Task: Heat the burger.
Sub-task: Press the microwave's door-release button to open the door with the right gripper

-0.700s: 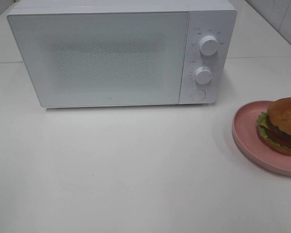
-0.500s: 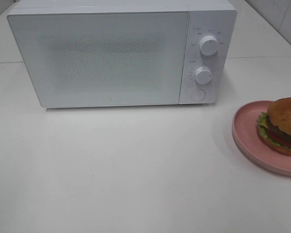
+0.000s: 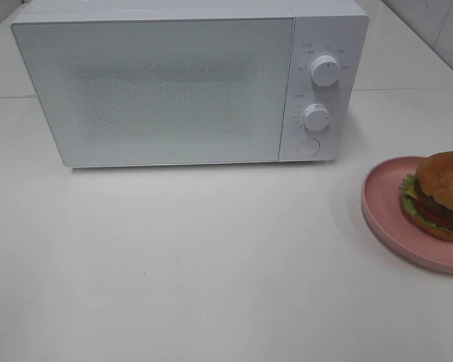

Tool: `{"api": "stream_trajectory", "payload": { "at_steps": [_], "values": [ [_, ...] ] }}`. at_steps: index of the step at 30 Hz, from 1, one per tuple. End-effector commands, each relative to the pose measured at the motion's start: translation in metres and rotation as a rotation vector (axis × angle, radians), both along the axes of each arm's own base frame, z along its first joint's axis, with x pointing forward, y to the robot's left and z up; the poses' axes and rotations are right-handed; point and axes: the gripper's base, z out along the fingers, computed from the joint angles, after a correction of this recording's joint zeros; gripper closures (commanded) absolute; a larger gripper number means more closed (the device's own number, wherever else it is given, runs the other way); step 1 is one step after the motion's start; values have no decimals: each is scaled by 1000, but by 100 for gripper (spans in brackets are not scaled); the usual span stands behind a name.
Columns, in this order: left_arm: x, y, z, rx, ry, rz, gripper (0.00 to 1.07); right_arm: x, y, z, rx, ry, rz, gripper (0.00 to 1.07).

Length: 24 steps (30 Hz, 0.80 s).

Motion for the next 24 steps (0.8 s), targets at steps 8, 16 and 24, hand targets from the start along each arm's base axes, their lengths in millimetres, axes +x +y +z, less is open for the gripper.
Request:
{"api": "stream_trajectory", "payload": {
  "at_steps": [8, 16, 24],
  "values": [
    [-3, 0, 0, 3, -28, 5, 106, -3, 0, 0, 2, -34, 0, 38],
    [-3, 0, 0, 3, -28, 5, 106, -3, 0, 0, 2, -34, 0, 38],
    [-3, 0, 0, 3, -28, 5, 106, -3, 0, 0, 2, -34, 0, 38]
  ]
}}
